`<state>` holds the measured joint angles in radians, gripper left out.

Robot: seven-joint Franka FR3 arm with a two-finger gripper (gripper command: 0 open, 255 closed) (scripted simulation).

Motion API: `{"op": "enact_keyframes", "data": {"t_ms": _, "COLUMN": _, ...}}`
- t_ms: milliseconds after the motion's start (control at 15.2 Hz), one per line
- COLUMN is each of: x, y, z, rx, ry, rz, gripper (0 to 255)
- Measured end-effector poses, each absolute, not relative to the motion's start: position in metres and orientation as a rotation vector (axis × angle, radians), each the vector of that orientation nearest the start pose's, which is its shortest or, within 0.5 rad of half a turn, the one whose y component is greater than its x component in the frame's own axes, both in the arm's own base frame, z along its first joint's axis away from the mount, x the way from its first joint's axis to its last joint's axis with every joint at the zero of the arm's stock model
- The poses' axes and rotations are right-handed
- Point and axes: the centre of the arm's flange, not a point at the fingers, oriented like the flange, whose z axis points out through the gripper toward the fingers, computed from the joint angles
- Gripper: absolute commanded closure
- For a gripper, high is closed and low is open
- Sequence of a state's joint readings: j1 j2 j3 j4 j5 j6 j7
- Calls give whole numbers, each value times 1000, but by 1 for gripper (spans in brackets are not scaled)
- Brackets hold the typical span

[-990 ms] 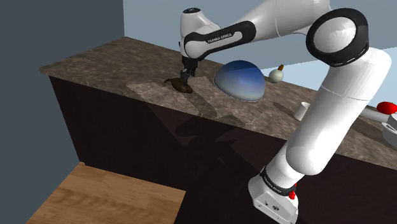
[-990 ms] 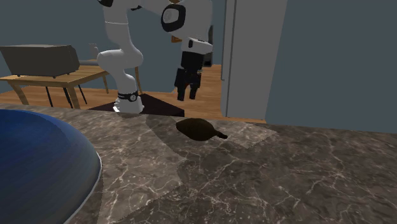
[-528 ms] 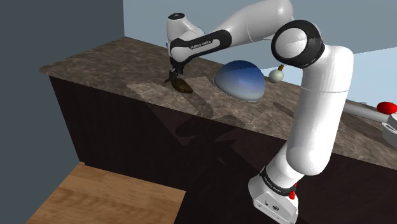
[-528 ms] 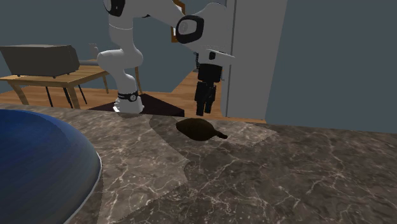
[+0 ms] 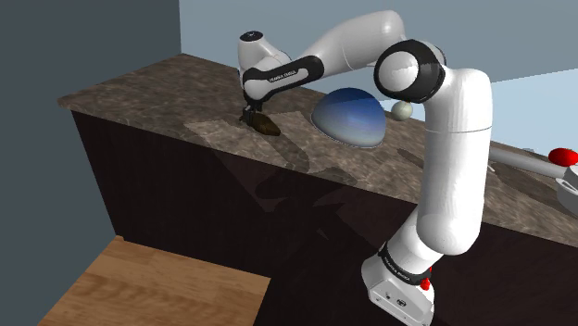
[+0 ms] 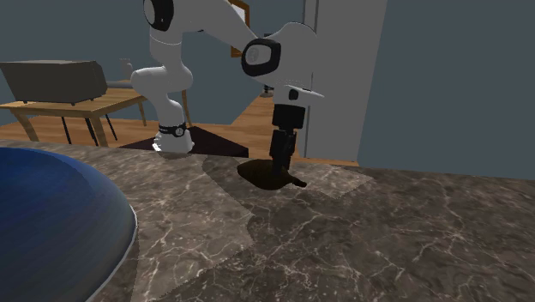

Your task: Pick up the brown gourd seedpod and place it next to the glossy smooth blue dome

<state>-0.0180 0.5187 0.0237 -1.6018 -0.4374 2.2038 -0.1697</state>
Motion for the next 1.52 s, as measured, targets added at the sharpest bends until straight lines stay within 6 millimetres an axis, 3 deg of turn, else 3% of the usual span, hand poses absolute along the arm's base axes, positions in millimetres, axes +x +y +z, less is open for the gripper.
{"op": "enact_keyframes", "data": {"t_ms": 528, "x": 698, "y": -16, "z": 331, "rx": -3421, "ry": -726, "rz": -96, "gripper": 0}}
{"op": "enact_keyframes", "data": {"t_ms": 594, "x": 698, "y": -16, "z": 331, "rx": -3421, "ry": -726, "rz": -96, "gripper": 255}}
{"op": "enact_keyframes", "data": {"t_ms": 1254, "x": 699, "y": -15, "z": 333, "rx": -3420, "ry": -727, "rz": -101, "gripper": 255}}
{"op": "enact_keyframes", "data": {"t_ms": 1518, "x": 698, "y": -15, "z": 346, "rx": -3421, "ry": -726, "rz": -96, "gripper": 255}}
